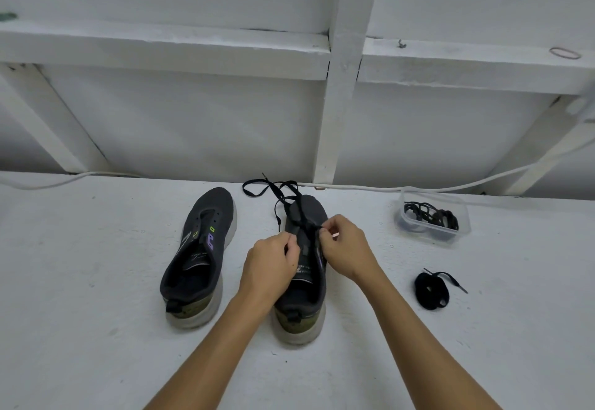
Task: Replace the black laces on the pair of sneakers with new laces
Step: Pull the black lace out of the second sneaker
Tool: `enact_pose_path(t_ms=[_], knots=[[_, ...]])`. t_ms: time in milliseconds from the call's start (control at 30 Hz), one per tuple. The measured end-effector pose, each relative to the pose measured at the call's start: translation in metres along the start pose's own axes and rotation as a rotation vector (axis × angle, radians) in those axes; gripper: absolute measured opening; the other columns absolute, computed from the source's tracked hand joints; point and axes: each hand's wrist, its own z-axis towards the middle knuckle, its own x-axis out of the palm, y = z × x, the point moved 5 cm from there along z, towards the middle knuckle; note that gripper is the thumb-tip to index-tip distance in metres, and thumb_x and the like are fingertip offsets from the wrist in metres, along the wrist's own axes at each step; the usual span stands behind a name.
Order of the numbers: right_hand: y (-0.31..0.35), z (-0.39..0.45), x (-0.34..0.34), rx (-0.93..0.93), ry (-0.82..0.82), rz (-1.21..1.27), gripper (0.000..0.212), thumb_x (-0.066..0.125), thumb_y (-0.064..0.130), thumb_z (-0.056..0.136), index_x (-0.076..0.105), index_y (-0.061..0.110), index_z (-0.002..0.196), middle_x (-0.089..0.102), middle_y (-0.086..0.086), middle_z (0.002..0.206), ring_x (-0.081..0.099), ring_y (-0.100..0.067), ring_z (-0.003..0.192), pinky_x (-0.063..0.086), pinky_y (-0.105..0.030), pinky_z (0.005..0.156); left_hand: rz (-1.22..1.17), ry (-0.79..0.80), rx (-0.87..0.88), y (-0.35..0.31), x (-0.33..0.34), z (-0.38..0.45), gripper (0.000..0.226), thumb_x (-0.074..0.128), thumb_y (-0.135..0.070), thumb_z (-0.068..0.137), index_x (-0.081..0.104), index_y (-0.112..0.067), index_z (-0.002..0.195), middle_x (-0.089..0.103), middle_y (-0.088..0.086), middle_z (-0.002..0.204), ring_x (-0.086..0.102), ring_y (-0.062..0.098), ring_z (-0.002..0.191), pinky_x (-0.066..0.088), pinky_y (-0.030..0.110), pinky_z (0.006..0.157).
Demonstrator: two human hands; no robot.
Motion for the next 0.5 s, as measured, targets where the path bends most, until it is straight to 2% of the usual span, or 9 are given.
enact_pose_path(t_ms=[67, 100, 167, 233, 267, 333, 400, 500], knots=[[-0.003, 0.000, 0.000, 0.028, -0.039, 0.089, 0.007, 0.052, 0.026, 0.099, 0.058, 0.023, 0.098, 0.065, 0.005, 0.098, 0.066, -0.017, 0.089, 0.058, -0.038, 0.079, -0.015, -0.011, -0.006, 0.003, 0.000, -0.001, 0.029, 0.048, -0.023, 0.099, 0.053, -0.019, 0.071, 0.046, -0.008, 0.053, 0.043, 0.014, 0.052, 0.028, 0.028, 0.052], [-0.004, -0.001, 0.000, 0.037, -0.055, 0.121, 0.007, 0.052, 0.027, 0.100, 0.058, 0.024, 0.099, 0.064, 0.005, 0.099, 0.066, -0.017, 0.089, 0.059, -0.039, 0.079, -0.037, -0.018, -0.010, 0.003, 0.000, -0.003, 0.028, 0.049, -0.025, 0.099, 0.056, -0.020, 0.072, 0.048, -0.010, 0.055, 0.045, 0.011, 0.053, 0.030, 0.027, 0.053], [-0.007, -0.004, 0.002, 0.058, -0.072, 0.159, 0.009, 0.054, 0.030, 0.100, 0.060, 0.023, 0.101, 0.065, 0.005, 0.099, 0.065, -0.012, 0.088, 0.055, -0.028, 0.074, -0.176, -0.013, -0.071, 0.006, 0.003, -0.005, 0.025, 0.050, -0.029, 0.100, 0.062, -0.025, 0.078, 0.057, -0.016, 0.066, 0.054, 0.004, 0.065, 0.037, 0.022, 0.061], [-0.010, -0.007, 0.004, 0.073, -0.049, 0.163, 0.015, 0.063, 0.037, 0.095, 0.066, 0.024, 0.101, 0.068, 0.008, 0.096, 0.064, -0.007, 0.085, 0.048, -0.021, 0.071, -0.344, 0.016, -0.158, 0.009, 0.005, -0.009, 0.022, 0.049, -0.032, 0.101, 0.071, -0.026, 0.102, 0.067, -0.022, 0.097, 0.059, -0.002, 0.092, 0.042, 0.014, 0.078], [-0.011, -0.008, 0.006, 0.067, -0.029, 0.146, 0.015, 0.066, 0.040, 0.093, 0.069, 0.026, 0.099, 0.069, 0.010, 0.093, 0.064, -0.007, 0.083, 0.047, -0.020, 0.070, -0.384, 0.030, -0.169, 0.010, 0.006, -0.010, 0.027, 0.049, -0.033, 0.102, 0.069, -0.026, 0.118, 0.066, -0.021, 0.115, 0.058, -0.001, 0.107, 0.039, 0.009, 0.086], [-0.011, -0.006, 0.007, 0.026, -0.016, 0.096, 0.008, 0.067, 0.035, 0.093, 0.072, 0.029, 0.093, 0.071, 0.012, 0.089, 0.065, -0.009, 0.081, 0.047, -0.021, 0.071, -0.392, 0.053, -0.160, 0.010, 0.009, -0.010, 0.034, 0.048, -0.032, 0.102, 0.063, -0.025, 0.133, 0.060, -0.017, 0.131, 0.052, 0.000, 0.121, 0.032, 0.001, 0.089], [-0.009, -0.003, 0.006, -0.009, -0.017, 0.086, 0.010, 0.064, 0.029, 0.095, 0.071, 0.029, 0.089, 0.070, 0.011, 0.088, 0.066, -0.011, 0.081, 0.049, -0.022, 0.072, -0.380, 0.055, -0.154, 0.011, 0.009, -0.010, 0.035, 0.048, -0.032, 0.102, 0.061, -0.025, 0.134, 0.059, -0.015, 0.135, 0.050, -0.002, 0.120, 0.028, -0.005, 0.085], [-0.004, 0.000, 0.004, 0.021, 0.008, 0.120, 0.012, 0.060, 0.028, 0.095, 0.069, 0.025, 0.088, 0.070, 0.009, 0.089, 0.067, -0.011, 0.080, 0.051, -0.025, 0.072, -0.366, 0.042, -0.138, 0.012, 0.010, -0.008, 0.035, 0.049, -0.030, 0.102, 0.061, -0.024, 0.134, 0.059, -0.012, 0.136, 0.049, -0.004, 0.117, 0.030, -0.006, 0.083]])
